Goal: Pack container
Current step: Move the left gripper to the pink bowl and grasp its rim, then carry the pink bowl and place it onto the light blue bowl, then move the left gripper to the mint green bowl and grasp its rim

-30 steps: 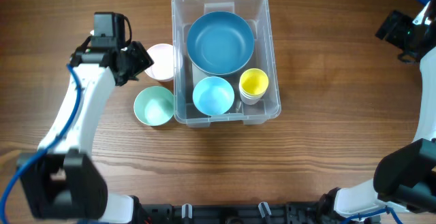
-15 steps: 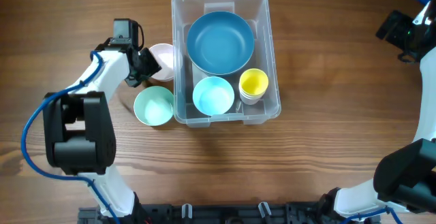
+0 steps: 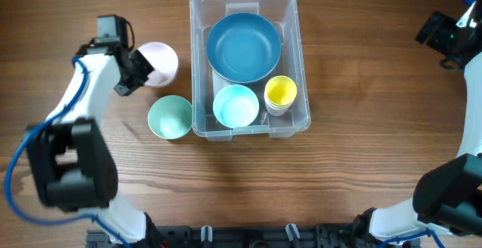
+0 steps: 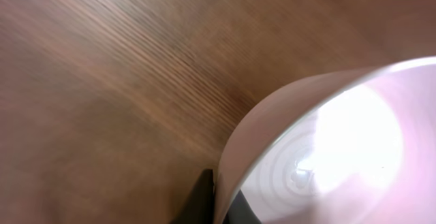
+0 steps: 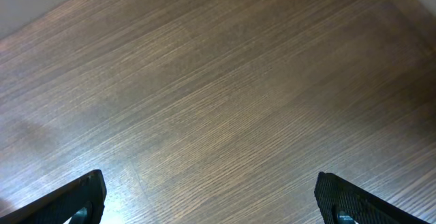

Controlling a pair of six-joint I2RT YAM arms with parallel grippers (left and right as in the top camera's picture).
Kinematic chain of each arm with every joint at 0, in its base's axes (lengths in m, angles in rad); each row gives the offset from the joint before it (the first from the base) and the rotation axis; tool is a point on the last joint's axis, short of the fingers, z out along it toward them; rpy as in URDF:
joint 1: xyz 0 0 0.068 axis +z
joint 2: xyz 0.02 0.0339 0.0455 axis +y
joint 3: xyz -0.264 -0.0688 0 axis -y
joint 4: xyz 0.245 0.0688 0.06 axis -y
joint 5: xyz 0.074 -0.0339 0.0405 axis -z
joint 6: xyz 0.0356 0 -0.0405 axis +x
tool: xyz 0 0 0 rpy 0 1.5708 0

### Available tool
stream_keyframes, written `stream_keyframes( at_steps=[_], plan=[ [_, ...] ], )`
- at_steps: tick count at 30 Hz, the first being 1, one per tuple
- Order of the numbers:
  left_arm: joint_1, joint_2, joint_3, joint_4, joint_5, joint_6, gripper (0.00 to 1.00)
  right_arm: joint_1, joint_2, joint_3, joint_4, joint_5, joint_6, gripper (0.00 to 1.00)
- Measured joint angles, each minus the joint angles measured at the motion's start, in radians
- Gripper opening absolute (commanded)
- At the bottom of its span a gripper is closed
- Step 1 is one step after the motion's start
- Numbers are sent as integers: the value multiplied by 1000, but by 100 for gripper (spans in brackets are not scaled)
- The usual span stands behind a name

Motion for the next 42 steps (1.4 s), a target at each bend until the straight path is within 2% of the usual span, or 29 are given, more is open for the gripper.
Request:
stream_keyframes(
  at_steps=[4, 9, 10, 16, 19, 21, 23, 24, 25, 26, 33, 38, 42],
  plan=[
    [-41, -182, 17, -43, 1, 0, 4, 0, 0, 0, 0, 0, 0, 100],
    [-171, -338, 30, -61, 6, 0, 4, 0, 0, 0, 0, 0, 0, 100],
    [-241, -378, 33, -67, 13, 0, 4, 0, 0, 0, 0, 0, 0, 100],
    [-455, -378, 33, -165, -2, -6, 4, 0, 0, 0, 0, 0, 0, 100],
    [-520, -345, 30, -191, -14, -13, 4, 0, 0, 0, 0, 0, 0, 100],
    [-547, -316, 26, -190, -19, -16, 7, 0, 0, 0, 0, 0, 0, 100],
    [-573, -276, 21, -190, -23, -20, 36, 0, 0, 0, 0, 0, 0, 100],
    [-583, -256, 19, -189, -24, -21, 56, 0, 0, 0, 0, 0, 0, 100],
    [-589, -242, 17, -187, -27, -20, 63, 0, 0, 0, 0, 0, 0, 100],
    [-592, -230, 14, -182, -31, -23, 64, 0, 0, 0, 0, 0, 0, 100],
    [-540, -238, 15, -134, -53, -30, 68, 0, 0, 0, 0, 0, 0, 100],
    [-403, -318, 34, -177, -61, -30, 69, 0, 0, 0, 0, 0, 0, 100],
    [-281, -380, 50, -282, -71, -30, 69, 0, 0, 0, 0, 0, 0, 100]
  ],
)
